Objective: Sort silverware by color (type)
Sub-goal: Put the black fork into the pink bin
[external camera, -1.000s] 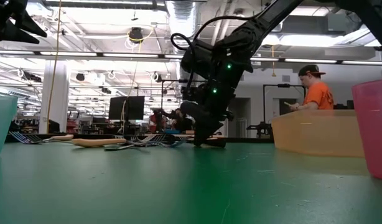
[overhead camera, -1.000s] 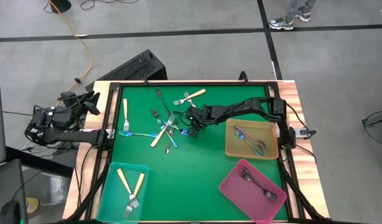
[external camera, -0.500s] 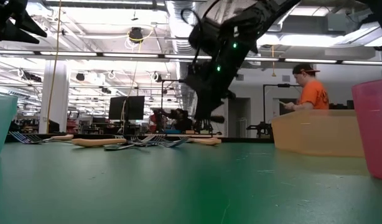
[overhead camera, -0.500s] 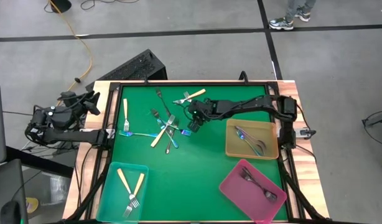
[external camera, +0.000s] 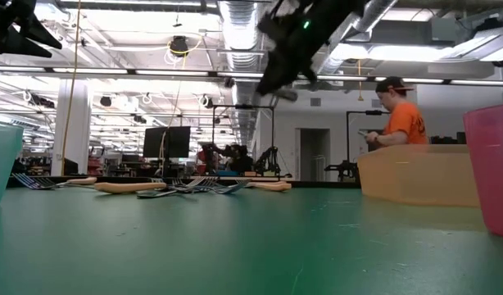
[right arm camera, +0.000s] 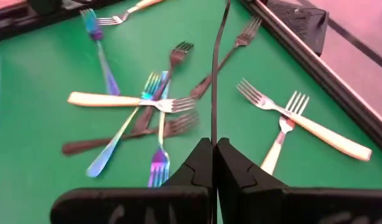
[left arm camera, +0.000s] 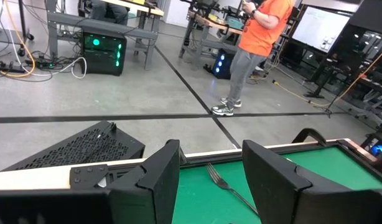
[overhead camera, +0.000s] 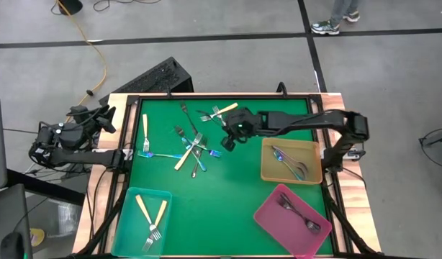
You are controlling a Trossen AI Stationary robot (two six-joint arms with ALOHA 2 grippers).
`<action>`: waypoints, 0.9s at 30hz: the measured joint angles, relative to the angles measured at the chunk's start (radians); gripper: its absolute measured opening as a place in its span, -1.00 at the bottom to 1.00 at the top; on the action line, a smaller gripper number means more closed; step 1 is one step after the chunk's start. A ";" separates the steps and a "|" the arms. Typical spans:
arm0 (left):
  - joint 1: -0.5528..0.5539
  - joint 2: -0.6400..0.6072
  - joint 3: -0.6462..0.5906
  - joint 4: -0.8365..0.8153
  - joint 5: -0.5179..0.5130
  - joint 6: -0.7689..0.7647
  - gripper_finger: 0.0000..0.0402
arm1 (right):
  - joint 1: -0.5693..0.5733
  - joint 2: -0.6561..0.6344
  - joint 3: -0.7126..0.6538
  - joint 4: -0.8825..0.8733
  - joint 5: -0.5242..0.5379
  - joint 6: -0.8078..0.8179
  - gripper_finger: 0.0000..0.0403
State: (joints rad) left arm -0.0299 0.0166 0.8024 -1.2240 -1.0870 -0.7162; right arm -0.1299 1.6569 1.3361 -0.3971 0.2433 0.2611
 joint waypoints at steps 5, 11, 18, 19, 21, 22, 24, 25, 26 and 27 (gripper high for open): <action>0.000 0.000 0.000 0.000 0.000 0.000 -0.21 | 0.064 -0.095 0.001 -0.082 0.037 0.020 -0.89; 0.000 0.000 0.000 0.000 0.000 0.000 -0.21 | 0.180 -0.194 0.002 -0.219 0.102 0.115 -0.89; 0.000 0.000 0.000 0.000 0.000 0.000 -0.21 | 0.422 -0.240 0.002 -0.461 0.272 0.388 -0.89; 0.000 0.000 0.000 0.000 0.000 0.000 -0.21 | 0.464 -0.240 0.002 -0.494 0.293 0.442 -0.89; 0.000 0.000 0.000 0.000 0.001 0.000 -0.21 | 0.552 -0.239 0.000 -0.575 0.332 0.575 -0.89; 0.000 0.000 0.000 0.000 0.001 0.000 -0.21 | 0.599 -0.239 0.000 -0.604 0.358 0.648 -0.89; 0.000 0.000 0.000 0.000 0.001 0.000 -0.21 | 0.689 -0.232 0.001 -0.655 0.408 0.790 -0.88; 0.000 0.000 0.000 0.000 0.001 0.000 -0.21 | 0.735 -0.226 0.001 -0.683 0.429 0.866 -0.88; 0.000 0.000 0.000 0.000 0.002 0.000 -0.21 | 0.779 -0.220 0.001 -0.711 0.449 0.945 -0.87; 0.000 0.000 0.000 0.000 0.002 0.000 -0.21 | 0.821 -0.214 0.001 -0.736 0.465 1.024 -0.87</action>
State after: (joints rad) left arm -0.0299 0.0166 0.8028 -1.2238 -1.0855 -0.7158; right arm 0.6912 1.4426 1.3369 -1.1332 0.7083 1.2850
